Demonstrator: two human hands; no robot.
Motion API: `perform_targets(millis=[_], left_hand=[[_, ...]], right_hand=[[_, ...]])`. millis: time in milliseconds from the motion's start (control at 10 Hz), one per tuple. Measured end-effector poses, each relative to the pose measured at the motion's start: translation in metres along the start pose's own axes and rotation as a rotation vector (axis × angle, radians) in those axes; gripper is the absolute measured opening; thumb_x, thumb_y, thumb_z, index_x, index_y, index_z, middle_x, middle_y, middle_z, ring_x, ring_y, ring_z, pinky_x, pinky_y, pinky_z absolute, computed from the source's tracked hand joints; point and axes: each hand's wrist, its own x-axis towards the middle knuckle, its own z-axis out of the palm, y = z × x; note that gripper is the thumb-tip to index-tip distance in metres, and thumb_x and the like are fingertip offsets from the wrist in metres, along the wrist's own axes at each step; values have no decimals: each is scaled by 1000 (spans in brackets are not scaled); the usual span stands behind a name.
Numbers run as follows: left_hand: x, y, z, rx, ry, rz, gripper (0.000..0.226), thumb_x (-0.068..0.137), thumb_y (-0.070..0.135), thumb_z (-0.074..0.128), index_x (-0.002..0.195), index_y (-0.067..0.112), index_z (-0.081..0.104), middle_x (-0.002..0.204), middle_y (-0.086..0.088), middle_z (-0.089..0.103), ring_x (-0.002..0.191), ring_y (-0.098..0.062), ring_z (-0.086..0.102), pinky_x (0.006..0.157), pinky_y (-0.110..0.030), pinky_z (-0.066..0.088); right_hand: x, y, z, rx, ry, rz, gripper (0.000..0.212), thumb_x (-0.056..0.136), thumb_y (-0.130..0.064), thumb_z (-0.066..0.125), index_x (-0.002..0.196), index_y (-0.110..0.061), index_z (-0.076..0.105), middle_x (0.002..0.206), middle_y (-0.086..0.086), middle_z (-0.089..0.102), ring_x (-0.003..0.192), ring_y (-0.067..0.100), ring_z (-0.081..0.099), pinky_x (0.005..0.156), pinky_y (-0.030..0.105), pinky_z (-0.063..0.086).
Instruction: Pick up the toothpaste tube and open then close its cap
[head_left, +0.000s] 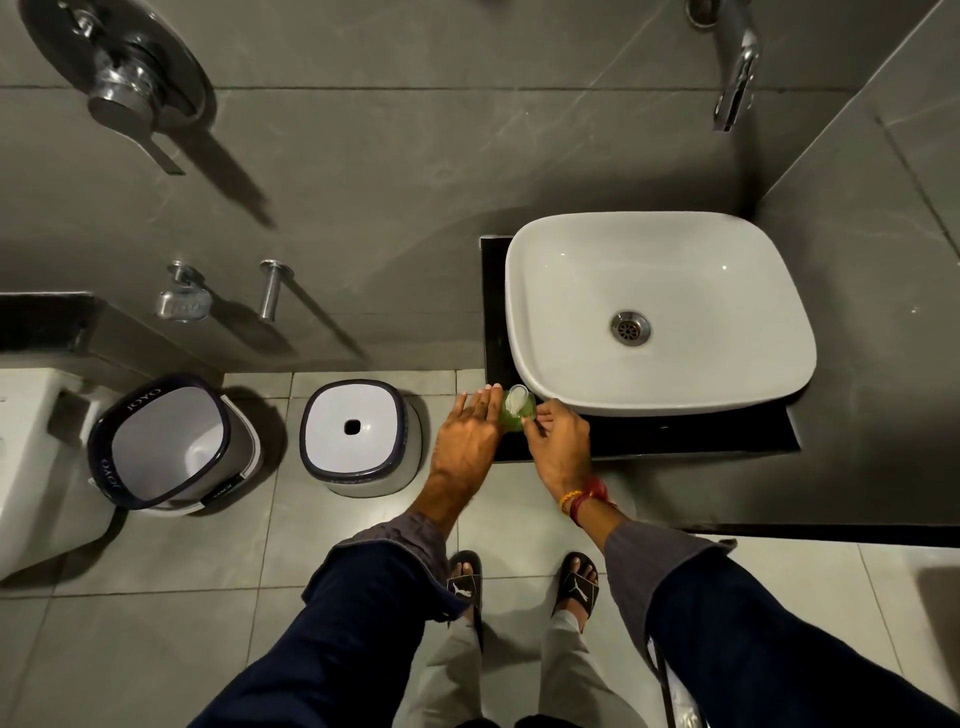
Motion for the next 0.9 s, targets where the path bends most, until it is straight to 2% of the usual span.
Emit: perform_targets(millis=[100, 200, 400, 600, 700, 800, 900], left_hand=[[5, -6, -2, -1, -4, 10, 80, 98, 12, 60, 159, 3, 8, 165, -16, 23, 152, -27, 25, 127, -42, 14], [7, -8, -5, -8, -16, 6, 79, 99, 15, 60, 160, 4, 10, 164, -16, 26, 151, -28, 27, 127, -42, 14], [5, -9, -7, 14, -13, 33, 75, 100, 12, 59, 159, 6, 14, 166, -15, 21, 152, -28, 25, 127, -42, 11], [5, -7, -9, 42, -25, 41, 73, 99, 10, 58, 159, 5, 17, 167, -16, 18, 153, -30, 22, 127, -45, 11], [4, -7, -13, 29, -9, 45, 74, 101, 12, 57, 160, 5, 12, 167, -16, 18, 152, -31, 23, 127, -45, 13], [7, -12, -16, 35, -19, 51, 78, 104, 28, 52, 160, 6, 4, 168, -15, 16, 152, -33, 24, 127, -45, 13], [-4, -21, -31, -49, 15, 25, 94, 99, 54, 52, 160, 4, -1, 160, -19, 34, 148, -35, 33, 126, -44, 18]], right_hand=[[0, -2, 5, -63, -5, -56, 14, 88, -11, 72, 96, -1, 66, 95, 16, 71, 88, 29, 69, 80, 46, 61], [-3, -7, 4, -81, -24, -90, 25, 87, -17, 74, 107, -3, 66, 107, 16, 71, 99, 30, 69, 86, 46, 61], [-7, -28, -9, -70, 26, -244, 59, 80, -44, 79, 125, -11, 60, 113, 9, 67, 96, 21, 67, 78, 34, 63], [-1, -39, -16, -123, -12, -332, 44, 90, -25, 73, 127, -2, 64, 119, 14, 66, 105, 26, 67, 87, 40, 62], [-2, -36, -21, -123, -36, -358, 48, 90, -25, 73, 130, -3, 62, 120, 13, 66, 106, 24, 67, 85, 38, 63], [-3, -37, -27, -75, -13, -398, 59, 89, -38, 71, 136, -6, 57, 119, 9, 63, 105, 20, 65, 86, 32, 62], [2, -43, -41, -137, 96, -461, 58, 91, -41, 66, 137, -7, 56, 118, 9, 62, 104, 21, 63, 83, 33, 61]])
